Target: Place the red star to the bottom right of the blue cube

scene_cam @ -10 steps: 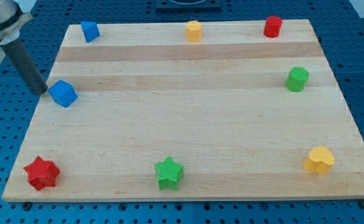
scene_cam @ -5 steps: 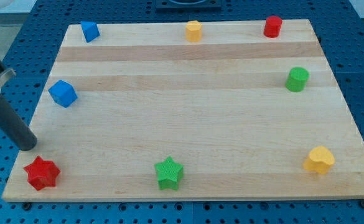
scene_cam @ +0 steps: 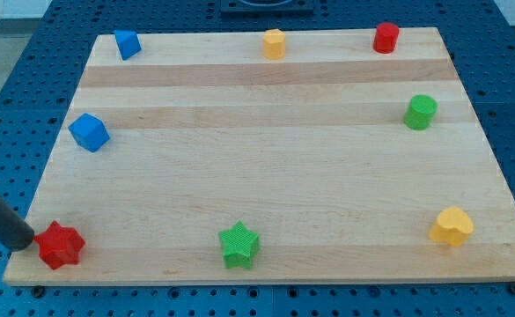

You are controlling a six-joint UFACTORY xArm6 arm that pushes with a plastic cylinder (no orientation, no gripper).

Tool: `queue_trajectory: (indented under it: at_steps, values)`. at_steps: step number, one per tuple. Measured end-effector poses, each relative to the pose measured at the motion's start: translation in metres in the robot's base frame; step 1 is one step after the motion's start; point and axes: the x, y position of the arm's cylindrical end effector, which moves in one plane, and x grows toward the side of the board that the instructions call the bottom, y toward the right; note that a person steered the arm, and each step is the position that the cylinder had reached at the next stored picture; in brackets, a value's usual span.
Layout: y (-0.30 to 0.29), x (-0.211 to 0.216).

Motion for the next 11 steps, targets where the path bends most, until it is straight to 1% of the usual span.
queue_trajectory:
  at_steps: [2, 4, 5, 7, 9, 10, 11]
  values:
    - [0.000, 0.013]
    - [0.000, 0.037]
    - [0.002, 0.038]
    - [0.025, 0.026]
    - [0.069, 0.026]
    - [0.069, 0.019]
    - [0.074, 0.002]
